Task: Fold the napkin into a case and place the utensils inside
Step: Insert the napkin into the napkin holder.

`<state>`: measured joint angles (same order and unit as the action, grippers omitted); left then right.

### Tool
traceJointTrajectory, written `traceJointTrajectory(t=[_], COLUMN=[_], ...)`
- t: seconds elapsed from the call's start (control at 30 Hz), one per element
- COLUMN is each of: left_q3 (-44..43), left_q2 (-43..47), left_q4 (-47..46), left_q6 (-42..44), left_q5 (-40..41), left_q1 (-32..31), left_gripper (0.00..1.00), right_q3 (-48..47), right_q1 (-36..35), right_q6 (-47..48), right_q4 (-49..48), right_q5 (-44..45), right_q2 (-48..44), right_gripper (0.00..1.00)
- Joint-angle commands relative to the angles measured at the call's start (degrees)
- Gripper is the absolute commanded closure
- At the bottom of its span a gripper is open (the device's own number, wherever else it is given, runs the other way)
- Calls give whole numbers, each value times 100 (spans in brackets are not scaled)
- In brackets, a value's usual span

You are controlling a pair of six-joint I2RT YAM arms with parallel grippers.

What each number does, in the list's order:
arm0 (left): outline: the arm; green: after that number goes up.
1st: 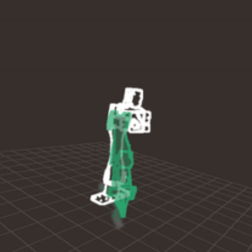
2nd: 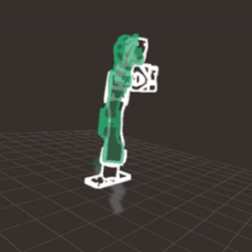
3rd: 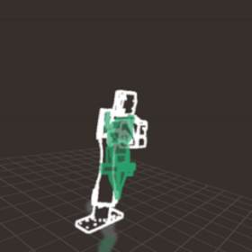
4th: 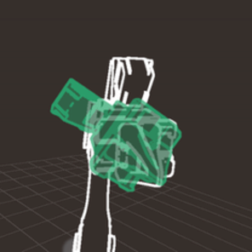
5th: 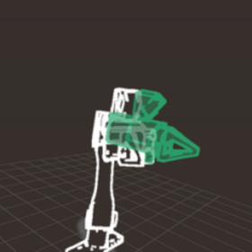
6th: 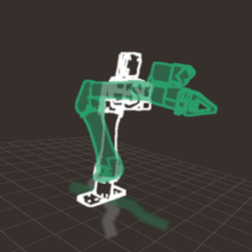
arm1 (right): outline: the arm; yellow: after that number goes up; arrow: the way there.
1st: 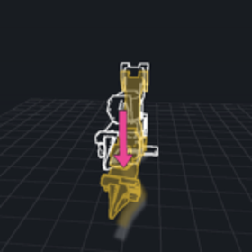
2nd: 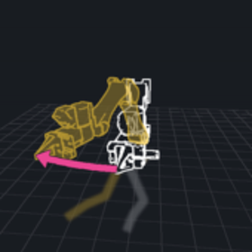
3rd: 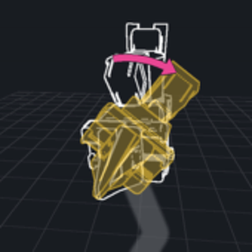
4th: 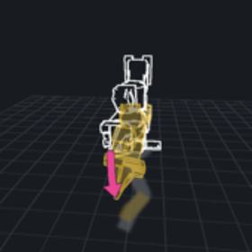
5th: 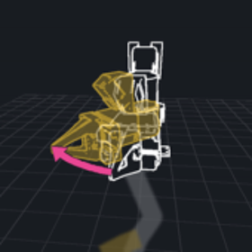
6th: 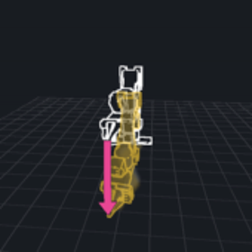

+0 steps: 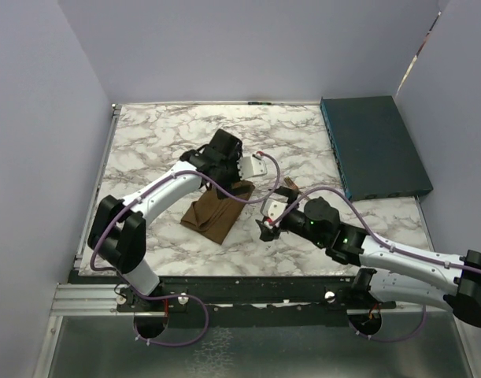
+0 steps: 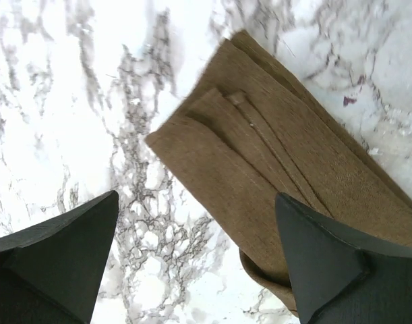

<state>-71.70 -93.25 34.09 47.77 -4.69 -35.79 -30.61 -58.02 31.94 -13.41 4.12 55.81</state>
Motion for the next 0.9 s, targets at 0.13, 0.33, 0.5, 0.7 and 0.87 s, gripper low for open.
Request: traceJointTrajectory(t=[0.13,0.33,0.5,0.7,0.87], left_q3=[-382,-290,-24,200,358], left_q2=[315,-184,-545,-740,-863], left_q4=[480,406,123,-143,-327], left_q6=[-1163,-1959,-1934,-1745,-1783], left_q5=[-1146,-1044,-417,69,296], left_q1=[690,1021,1021,1030,1030], left_gripper=[1,1,1,2,4], right_q3=[-123,-328,-853,-1443,-1571], right_q1=[-57,-292,-332,-341,-355], right_q6=[714,698,791,888,891], right_q4=[561,281,128,25,-169], right_q5=[-1351,-1737,-2080,-2611,-2936], right_q2=[207,1292,2444,3351,3802], right_gripper=[0,0,1,16,25])
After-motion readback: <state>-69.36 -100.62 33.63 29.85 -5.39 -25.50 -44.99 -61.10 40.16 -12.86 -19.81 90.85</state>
